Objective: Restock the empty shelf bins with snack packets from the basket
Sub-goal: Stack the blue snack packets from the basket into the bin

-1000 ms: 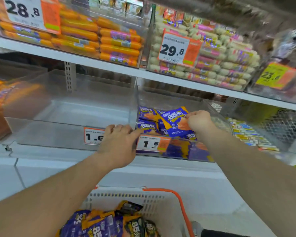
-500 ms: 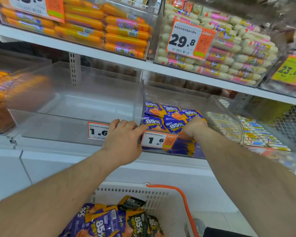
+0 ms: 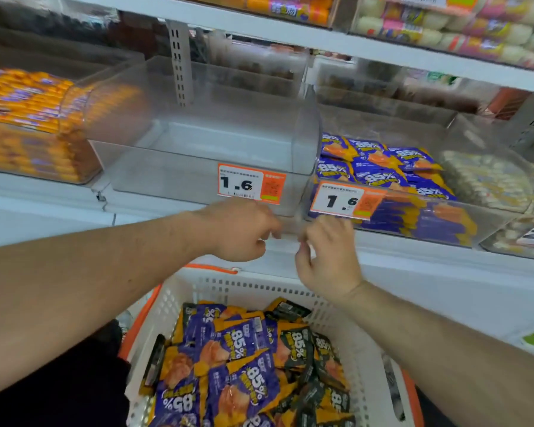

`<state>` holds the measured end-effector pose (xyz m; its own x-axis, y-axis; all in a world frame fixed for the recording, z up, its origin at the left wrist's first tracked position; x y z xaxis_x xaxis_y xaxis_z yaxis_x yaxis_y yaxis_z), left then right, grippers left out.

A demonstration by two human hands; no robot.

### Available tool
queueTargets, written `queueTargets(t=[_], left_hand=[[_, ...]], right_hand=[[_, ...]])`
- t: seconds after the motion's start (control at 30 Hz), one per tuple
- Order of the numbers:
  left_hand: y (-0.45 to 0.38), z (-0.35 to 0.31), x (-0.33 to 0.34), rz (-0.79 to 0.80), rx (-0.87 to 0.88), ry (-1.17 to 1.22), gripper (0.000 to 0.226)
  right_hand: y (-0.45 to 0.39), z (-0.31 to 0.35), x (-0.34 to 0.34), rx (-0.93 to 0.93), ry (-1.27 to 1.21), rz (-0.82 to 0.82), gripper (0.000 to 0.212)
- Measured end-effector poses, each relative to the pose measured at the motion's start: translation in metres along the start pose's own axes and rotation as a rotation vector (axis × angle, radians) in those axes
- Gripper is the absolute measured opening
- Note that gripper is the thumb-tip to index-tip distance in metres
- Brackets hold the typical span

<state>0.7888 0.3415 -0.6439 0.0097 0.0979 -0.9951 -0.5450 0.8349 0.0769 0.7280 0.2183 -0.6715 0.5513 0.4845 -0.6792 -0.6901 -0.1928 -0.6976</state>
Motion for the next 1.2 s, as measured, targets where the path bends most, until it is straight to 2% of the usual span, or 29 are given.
queueTargets(t=[0.1,0.17,0.2,0.33,0.4,0.47,0.53,0.6,0.67,0.7,0.8,0.9,1.0,1.03,1.1,1.2], left_hand=[[0.013,0.024,0.035,0.224,-0.131,0.122,0.036],[0.014,0.028,0.052,0.315,-0.153,0.177,0.036],[0.014,0.027,0.059,0.350,-0.150,0.192,0.037],[0.014,0.023,0.076,0.430,-0.115,0.224,0.040],[0.015,0.024,0.081,0.449,-0.110,0.231,0.039],[0.016,0.026,0.083,0.451,-0.117,0.234,0.039],[0.016,0.030,0.087,0.456,-0.130,0.242,0.039],[0.016,0.031,0.087,0.460,-0.143,0.242,0.039],[0.015,0.029,0.087,0.466,-0.147,0.233,0.039],[0.015,0.028,0.086,0.469,-0.144,0.224,0.039],[0.013,0.022,0.082,0.462,-0.149,0.213,0.042],[0.011,0.016,0.068,0.395,-0.170,0.215,0.049],[0.009,0.008,0.051,0.312,-0.205,0.239,0.053],[0.007,0.005,0.047,0.283,-0.214,0.292,0.047],[0.002,-0.005,0.037,0.190,-0.205,0.438,0.020],[-0.004,-0.017,0.017,0.033,-0.173,0.612,0.023]], right_hand=[[0.053,0.008,0.091,0.193,-0.116,0.454,0.014],[0.088,0.008,0.141,0.333,-0.085,0.781,0.022],[0.102,0.008,0.159,0.415,-0.053,0.893,0.028],[0.145,0.003,0.203,0.842,-0.017,1.070,0.083],[0.161,-0.002,0.216,0.999,0.004,1.093,0.097],[0.174,-0.007,0.219,1.106,0.005,1.086,0.098],[0.180,-0.012,0.220,1.137,0.024,1.034,0.088],[0.179,-0.016,0.218,1.085,0.038,0.936,0.058],[0.175,-0.015,0.215,1.089,-0.094,0.843,0.016],[0.171,-0.013,0.211,1.122,-0.209,0.792,0.011],[0.143,-0.005,0.191,1.101,-0.441,0.700,0.014],[0.091,-0.004,0.148,0.866,-0.428,0.653,0.004],[0.040,-0.003,0.091,0.701,-0.445,0.574,0.009],[0.025,-0.002,0.071,0.664,-0.456,0.542,0.010],[0.000,-0.003,0.036,0.598,-0.460,0.486,0.017],[-0.024,-0.004,-0.010,0.549,-0.410,0.397,0.024]])
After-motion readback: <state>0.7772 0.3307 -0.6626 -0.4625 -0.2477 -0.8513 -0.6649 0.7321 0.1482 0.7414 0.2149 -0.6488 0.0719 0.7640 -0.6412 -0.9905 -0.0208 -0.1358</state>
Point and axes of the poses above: each hand's wrist, its own y-axis away from the middle knuckle, its own x-axis out of the palm, z = x × y, the point moved 6 cm from there along -y, towards the middle knuckle, and after that the axes turned 7 degrees about -y, right-handed, at the moved point
